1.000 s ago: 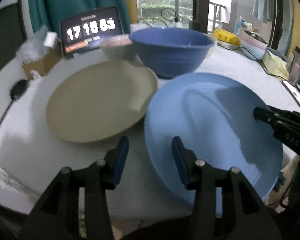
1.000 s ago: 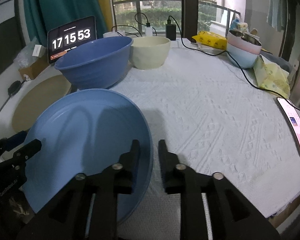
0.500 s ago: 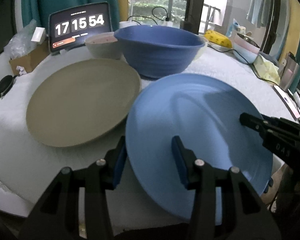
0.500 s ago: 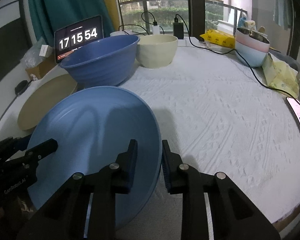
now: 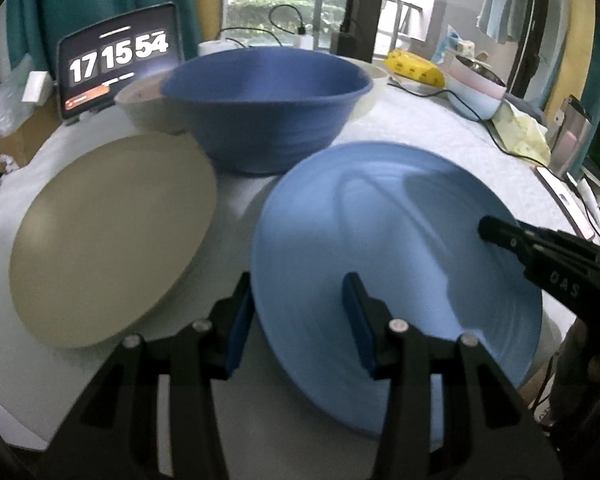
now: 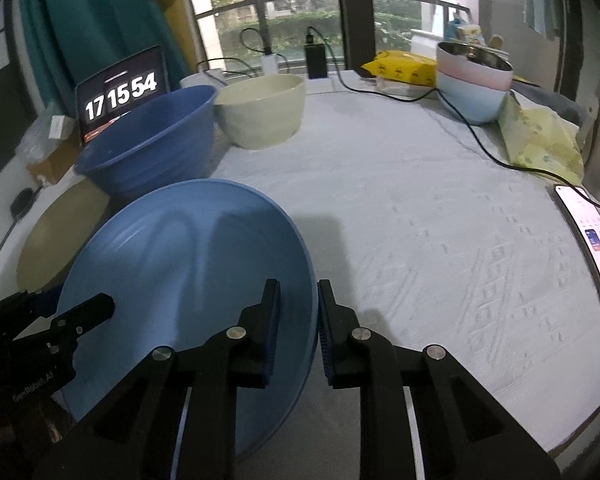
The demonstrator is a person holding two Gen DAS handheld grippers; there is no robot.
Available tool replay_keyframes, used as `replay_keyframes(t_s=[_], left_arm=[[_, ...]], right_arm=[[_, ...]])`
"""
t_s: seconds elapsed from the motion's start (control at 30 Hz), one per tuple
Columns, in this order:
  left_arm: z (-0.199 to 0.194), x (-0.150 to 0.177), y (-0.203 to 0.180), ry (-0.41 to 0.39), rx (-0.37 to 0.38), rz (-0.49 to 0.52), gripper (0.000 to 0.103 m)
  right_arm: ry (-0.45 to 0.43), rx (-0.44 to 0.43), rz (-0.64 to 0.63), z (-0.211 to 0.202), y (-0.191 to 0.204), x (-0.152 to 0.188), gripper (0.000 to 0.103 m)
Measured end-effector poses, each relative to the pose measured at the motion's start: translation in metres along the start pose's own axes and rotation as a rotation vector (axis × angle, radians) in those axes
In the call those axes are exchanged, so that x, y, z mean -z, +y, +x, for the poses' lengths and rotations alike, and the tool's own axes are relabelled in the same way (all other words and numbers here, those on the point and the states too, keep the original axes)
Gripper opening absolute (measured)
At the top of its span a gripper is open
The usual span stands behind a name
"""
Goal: Organize plates and bowls
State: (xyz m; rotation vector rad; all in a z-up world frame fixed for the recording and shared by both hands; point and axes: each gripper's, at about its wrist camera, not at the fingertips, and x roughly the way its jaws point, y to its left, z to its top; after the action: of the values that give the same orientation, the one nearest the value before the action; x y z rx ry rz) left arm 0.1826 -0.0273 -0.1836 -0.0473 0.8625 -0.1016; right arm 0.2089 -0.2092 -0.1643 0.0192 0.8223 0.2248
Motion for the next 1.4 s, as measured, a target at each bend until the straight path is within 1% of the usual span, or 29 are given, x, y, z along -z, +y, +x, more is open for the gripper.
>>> replay_keyframes(t_s=[0.33,0.63,0.7,0.73,0.77,0.83,1.07,1.4], left_arm=[[0.016,-0.018,-0.018,0.011,0.022,0.014,0.046],[0.023,-0.024,-0.021,0.01,0.018,0.009,0.047],[0.021,-0.025,-0.022,0.007,-0.034,0.03,0.047],[0.02,-0.025,-0.022,0.002,-0.046,0.035,0.047],[0.017,-0.025,-0.021,-0.006,-0.044,0.033,0.047],[0.012,-0.025,-0.017,-0.022,-0.045,0.022,0.047],[-0.004,-0.024,-0.01,-0.066,-0.038,0.008,0.047],[-0.028,-0.017,0.011,-0.122,-0.039,-0.03,0.05]], right_arm=[[-0.001,0.032,0.042,0.005,-0.024,-0.013,0.02],[0.004,0.055,0.047,0.011,-0.026,-0.018,0.02],[0.009,0.058,0.05,0.012,-0.027,-0.018,0.021],[0.011,0.061,0.052,0.012,-0.028,-0.019,0.023],[0.013,0.07,0.056,0.011,-0.029,-0.019,0.027],[0.008,0.082,0.064,0.009,-0.031,-0.02,0.031],[-0.029,0.114,0.071,-0.008,-0.03,-0.022,0.032],[-0.065,0.102,0.03,-0.027,-0.004,-0.024,0.032]])
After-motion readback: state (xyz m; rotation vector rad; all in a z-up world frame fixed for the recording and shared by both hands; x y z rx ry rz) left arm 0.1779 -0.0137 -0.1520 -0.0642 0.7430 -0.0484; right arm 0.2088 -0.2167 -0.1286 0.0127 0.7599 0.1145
